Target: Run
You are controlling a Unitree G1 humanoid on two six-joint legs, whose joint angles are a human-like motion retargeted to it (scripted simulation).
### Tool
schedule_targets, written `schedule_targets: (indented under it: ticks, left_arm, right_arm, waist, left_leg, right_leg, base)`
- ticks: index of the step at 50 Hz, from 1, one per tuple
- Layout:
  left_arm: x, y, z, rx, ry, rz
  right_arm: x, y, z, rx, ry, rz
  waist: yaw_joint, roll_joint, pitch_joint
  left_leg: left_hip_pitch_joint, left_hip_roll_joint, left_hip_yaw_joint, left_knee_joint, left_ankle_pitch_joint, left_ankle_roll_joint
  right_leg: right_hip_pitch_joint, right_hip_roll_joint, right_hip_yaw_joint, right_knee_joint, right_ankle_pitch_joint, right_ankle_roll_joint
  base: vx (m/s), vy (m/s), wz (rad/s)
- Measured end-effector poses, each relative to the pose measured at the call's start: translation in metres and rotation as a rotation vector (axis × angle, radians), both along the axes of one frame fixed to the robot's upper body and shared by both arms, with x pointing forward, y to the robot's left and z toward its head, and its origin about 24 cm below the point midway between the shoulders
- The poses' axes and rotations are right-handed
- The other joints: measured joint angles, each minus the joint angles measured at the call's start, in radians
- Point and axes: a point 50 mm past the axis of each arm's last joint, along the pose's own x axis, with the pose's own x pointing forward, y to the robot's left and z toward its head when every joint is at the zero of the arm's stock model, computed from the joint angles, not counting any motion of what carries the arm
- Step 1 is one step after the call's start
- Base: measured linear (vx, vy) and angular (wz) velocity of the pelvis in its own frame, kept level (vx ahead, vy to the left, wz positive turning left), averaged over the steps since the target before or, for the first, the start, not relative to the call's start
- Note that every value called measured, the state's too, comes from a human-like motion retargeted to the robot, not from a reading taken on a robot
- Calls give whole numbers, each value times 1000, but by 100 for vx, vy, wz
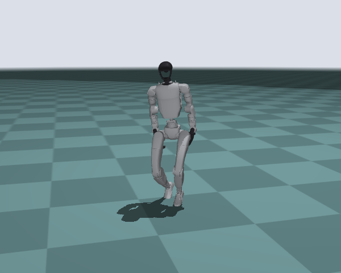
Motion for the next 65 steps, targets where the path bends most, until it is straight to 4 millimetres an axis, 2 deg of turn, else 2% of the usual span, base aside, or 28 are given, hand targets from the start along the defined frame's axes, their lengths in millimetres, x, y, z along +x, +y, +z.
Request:
schedule_targets:
  ticks: [2, 3, 5, 8, 10, 12, 13, 15, 19, 23, 25, 28, 30, 31, 33, 35, 38, 40, 43, 45, 46, 47, 48, 51, 55, 58, 63, 65]
  left_arm:
    - [-5, 1, 0, 9, 23, 49]
    - [-7, 1, 0, 16, 35, 66]
    - [-13, -1, -1, 31, 62, 87]
    - [-26, -9, -1, 38, 109, 93]
    - [-34, -15, 0, 31, 137, 77]
    - [-32, -21, 0, 21, 135, 54]
    - [-33, -23, 0, 16, 135, 39]
    - [-26, -27, -1, 10, 111, 17]
    - [-16, -29, -1, 2, 73, 35]
    - [-5, -22, -2, 21, 41, 76]
    - [0, -16, -3, 47, 26, 104]
    - [12, -3, -4, 119, 1, 159]
    - [20, 5, -4, 167, -8, 206]
    - [18, 9, -4, 181, -2, 224]
    - [13, 13, -4, 192, 18, 251]
    - [4, 14, -3, 188, 40, 260]
    - [-5, 11, -3, 169, 63, 226]
    - [-10, 8, -3, 156, 76, 193]
    - [-19, 2, -2, 136, 98, 161]
    - [-23, 1, -2, 131, 111, 152]
    - [-24, 1, -2, 133, 113, 150]
    - [-21, 2, -2, 137, 108, 149]
    - [-13, 4, -3, 142, 92, 146]
    - [0, 9, -3, 159, 59, 132]
    - [9, 17, -3, 190, 30, 96]
    - [16, 22, -3, 214, 13, 69]
    - [25, 26, -3, 249, -13, 74]
    - [33, 28, -3, 263, -30, 85]
  right_arm:
    - [-1, -4, -1, -10, 21, -17]
    - [1, -6, -2, -20, 22, -27]
    - [9, -10, -3, -46, 8, -37]
    - [26, -17, -4, -103, -27, -22]
    - [35, -21, -4, -137, -45, 4]
    - [51, -27, -5, -186, -68, 47]
    - [54, -29, -5, -198, -74, 59]
    - [68, -33, -4, -229, -102, 88]
    - [73, -32, -3, -233, -126, 96]
    - [70, -31, -3, -231, -134, 87]
    - [69, -31, -2, -231, -144, 79]
    - [72, -31, -1, -238, -169, 66]
    - [76, -28, -1, -235, -177, 49]
    - [74, -26, -1, -224, -170, 39]
    - [67, -21, -2, -198, -148, 16]
    - [58, -17, -4, -169, -118, -2]
    - [50, -18, -5, -158, -82, 3]
    - [46, -22, -5, -166, -63, 12]
    - [44, -24, -5, -178, -46, 22]
    - [46, -27, -6, -191, -41, 44]
    - [49, -29, -6, -198, -46, 59]
    - [55, -30, -5, -205, -57, 76]
    - [66, -32, -5, -214, -78, 94]
    - [80, -33, -4, -225, -104, 104]
    - [84, -35, -4, -232, -100, 87]
    - [84, -37, -4, -243, -88, 84]
    - [83, -39, -4, -270, -69, 95]
    - [88, -39, -4, -281, -75, 100]
  waist:
    - [-21, -54, -35]
    - [-36, -80, -48]
    - [-60, -118, -55]
    - [-75, -114, -53]
    - [-93, -114, -47]
    - [-74, -71, -62]
    - [-78, -72, -63]
    - [-60, -30, -89]
    - [-61, -5, -107]
    - [-56, 33, -102]
    - [-47, 47, -80]
    - [-30, 54, -31]
    - [-25, 47, -6]
    - [-20, 35, -10]
    - [-20, 6, -35]
    - [-34, -30, -78]
    - [-68, -76, -150]
    - [-90, -96, -185]
    - [-113, -110, -207]
    - [-132, -121, -216]
    - [-141, -124, -207]
    - [-147, -126, -180]
    - [-146, -125, -114]
    - [-170, -108, -56]
    - [-195, -65, -67]
    - [-190, -33, -78]
    - [-174, -14, -72]
    - [-160, 5, -66]
  left_leg:
    - [18, -89, 26, -209, 120, -56]
    - [39, -130, 33, -293, 169, -76]
    - [102, -189, 30, -409, 206, -94]
    - [192, -182, 9, -450, 91, -78]
    - [226, -175, 12, -437, -12, -58]
    - [291, -121, 8, -494, -124, -42]
    - [295, -118, 17, -474, -166, -33]
    - [317, -71, 13, -487, -232, -29]
    - [321, -29, 26, -323, -241, -42]
    - [311, 94, 47, -39, -188, -33]
    - [274, 184, 55, 161, -187, -4]
    - [171, 300, 41, 344, -258, 60]
    - [111, 314, 37, 297, -316, 81]
    - [91, 299, 51, 216, -317, 74]
    - [53, 250, 82, 33, -275, 38]
    - [19, 181, 115, -157, -149, -26]
    - [-23, 71, 145, -401, 84, -121]
    - [-25, 9, 146, -520, 194, -155]
    - [-71, -28, 134, -433, 113, -108]
    - [-65, -56, 119, -350, -51, -33]
    - [-47, -62, 118, -307, -139, 6]
    - [-5, -65, 118, -276, -212, 36]
    - [85, -62, 119, -271, -258, 46]
    - [209, -53, 116, -295, -279, 36]
    - [275, -8, 118, -345, -239, -8]
    - [291, 32, 107, -340, -259, -16]
    - [284, 81, 92, -255, -338, -9]
    - [289, 111, 81, -242, -367, -12]
  right_leg:
    - [-58, -95, 6, 36, 102, 34]
    - [-89, -138, 14, 58, 116, 38]
    - [-141, -200, 22, 92, 53, 20]
    - [-222, -204, -11, 48, -156, -39]
    - [-298, -203, -38, -13, -255, -50]
    - [-339, -124, -101, -185, -295, -42]
    - [-377, -121, -118, -220, -315, -33]
    - [-385, -38, -181, -419, -304, -28]
    - [-438, -18, -200, -391, -254, -34]
    - [-395, 6, -208, -269, -178, -82]
    - [-359, 10, -223, -174, -223, -136]
    - [-273, 10, -257, -79, -348, -206]
    - [-184, 3, -281, -84, -367, -209]
    - [-153, -13, -294, -97, -333, -196]
    - [-115, -50, -305, -123, -243, -156]
    - [-123, -96, -298, -138, -131, -109]
    - [-178, -161, -293, -158, -87, -70]
    - [-201, -202, -298, -155, -107, -68]
    - [-221, -245, -290, -47, -255, -104]
    - [-211, -273, -269, 66, -379, -128]
    - [-201, -293, -259, 129, -400, -136]
    - [-175, -307, -245, 178, -420, -142]
    - [-120, -307, -224, 202, -439, -144]
    - [-100, -294, -185, 163, -462, -147]
    - [-133, -205, -140, -26, -432, -116]
    - [-124, -127, -115, -135, -405, -99]
    - [-90, -70, -109, -157, -460, -120]
    - [-56, -25, -119, -205, -474, -135]
  base:
    - [59, 17, 8]
    - [61, 14, 7]
    - [62, 12, -18]
    - [68, 8, -72]
    - [69, 5, -75]
    - [73, 3, -91]
    - [69, 1, -67]
    - [70, 0, -61]
    - [68, 0, 1]
    - [71, -3, 36]
    - [69, -6, 38]
    - [71, -8, 47]
    - [75, -6, 46]
    - [75, -3, 28]
    - [73, -1, 26]
    - [69, -3, 42]
    - [64, -6, 45]
    - [58, -7, 27]
    - [51, -6, 3]
    - [57, -6, -10]
    - [56, -5, -31]
    - [56, -4, -61]
    - [53, -4, -65]
    - [43, -9, -18]
    - [29, -13, 16]
    - [17, -13, 6]
    - [9, -12, 1]
    - [10, -10, -11]
